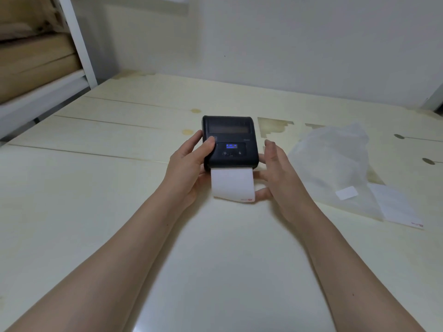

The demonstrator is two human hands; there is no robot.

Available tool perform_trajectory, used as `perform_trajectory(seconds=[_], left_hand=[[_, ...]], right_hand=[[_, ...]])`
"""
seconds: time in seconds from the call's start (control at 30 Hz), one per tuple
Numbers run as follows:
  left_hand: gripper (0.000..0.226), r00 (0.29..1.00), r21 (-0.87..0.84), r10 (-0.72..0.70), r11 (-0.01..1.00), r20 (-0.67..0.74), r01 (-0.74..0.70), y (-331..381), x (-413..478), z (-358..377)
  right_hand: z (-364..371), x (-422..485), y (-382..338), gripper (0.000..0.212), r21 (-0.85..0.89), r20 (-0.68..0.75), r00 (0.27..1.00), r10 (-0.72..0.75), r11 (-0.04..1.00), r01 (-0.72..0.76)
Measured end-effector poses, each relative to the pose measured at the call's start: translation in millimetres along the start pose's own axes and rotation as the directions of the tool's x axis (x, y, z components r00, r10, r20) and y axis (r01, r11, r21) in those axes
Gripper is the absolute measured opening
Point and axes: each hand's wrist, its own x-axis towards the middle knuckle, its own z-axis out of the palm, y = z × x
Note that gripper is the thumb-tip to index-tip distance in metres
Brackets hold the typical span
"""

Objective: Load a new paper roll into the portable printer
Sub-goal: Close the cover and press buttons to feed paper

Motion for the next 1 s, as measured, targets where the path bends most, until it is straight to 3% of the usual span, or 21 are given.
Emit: perform_trajectory(seconds=[0.1, 0.43, 0.67, 0.83, 1.0], left_hand=[[0.058, 0.998, 0.002, 0.008, 1.000, -0.058, -0.008, 0.2, 1.5, -1.8], [0.050, 0.995, 0.273, 0.051, 0.962, -0.086, -0.026, -1.7, 3.8, 0.7], [0.050, 0.976, 0.629, 0.189, 0.773, -0.107, -0.081, -3.9, 5.9, -5.1], [0.047, 0.968, 0.713, 0.219, 0.698, -0.120, -0.070, -2.3, 6.2, -6.1], [0.044, 0.962, 0.768, 0.245, 0.637, -0.121, -0.065, -2.7, 6.2, -8.4]], right_hand=[[0.8, 0.5, 1.5, 0.068, -0.040, -0.026, 0.999, 0.022, 0.999, -0.023], [-2.6, -5.9, -5.6, 0.066, -0.137, -0.113, 0.993, 0.041, 0.989, -0.057], [-4.7, -5.9, -0.2, 0.064, -0.252, -0.154, 0.988, 0.004, 0.967, -0.044], [-4.1, -6.2, 1.2, 0.058, -0.261, -0.175, 0.984, -0.030, 0.965, -0.017], [-4.5, -5.9, 2.2, 0.036, -0.277, -0.176, 0.983, -0.060, 0.961, 0.009]])
